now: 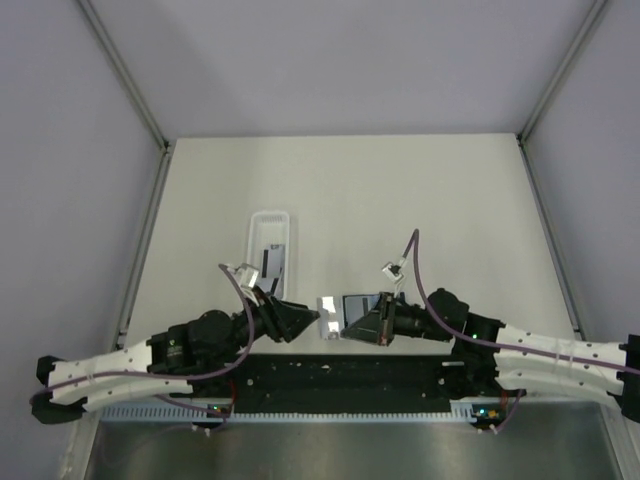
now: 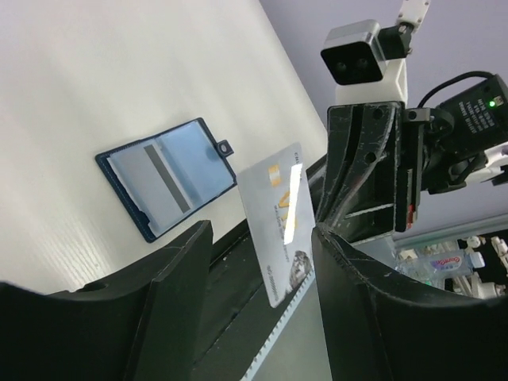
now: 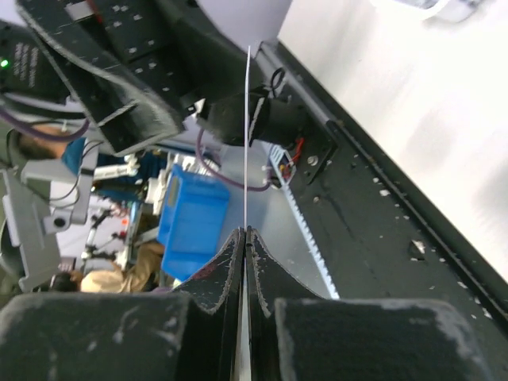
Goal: Put the credit cards into the card holder
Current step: Pick up the credit card at the corner of the board.
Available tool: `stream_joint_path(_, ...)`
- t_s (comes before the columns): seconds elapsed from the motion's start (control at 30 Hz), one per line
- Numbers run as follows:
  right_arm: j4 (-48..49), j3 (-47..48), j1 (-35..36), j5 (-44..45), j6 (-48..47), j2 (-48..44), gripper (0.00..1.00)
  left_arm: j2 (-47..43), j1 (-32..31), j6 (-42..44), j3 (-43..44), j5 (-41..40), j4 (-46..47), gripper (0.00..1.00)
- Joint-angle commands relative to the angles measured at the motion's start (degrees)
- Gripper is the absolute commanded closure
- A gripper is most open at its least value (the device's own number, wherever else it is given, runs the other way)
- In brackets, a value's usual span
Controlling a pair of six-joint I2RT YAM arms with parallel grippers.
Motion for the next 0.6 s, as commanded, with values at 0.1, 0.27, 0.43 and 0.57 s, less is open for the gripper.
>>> stream_joint_path(0.1,8.7,0.9,-1.0,-6.6,-0.6,0.2,1.0,3.8,0.1,2.1,2.0,2.8,5.5,0.41)
stream_joint_path(0.27,8.3,1.0,-0.9,-6.3,-0.5,-0.2,1.0,3.8,0.1,1.9,1.4,3.9,7.3,0.47)
stream_joint_path(0.43,9.0,0.4,-1.0,-5.9,0.0,0.4,1.0,5.0,0.1,1.3,0.5,7.0,12.5,0.71)
stream_joint_path(0.57,7.9,0.2,-1.0,-4.0,0.0,-0.4,1.0,6.5,0.2,0.6,0.8,8.9,13.2,0.93)
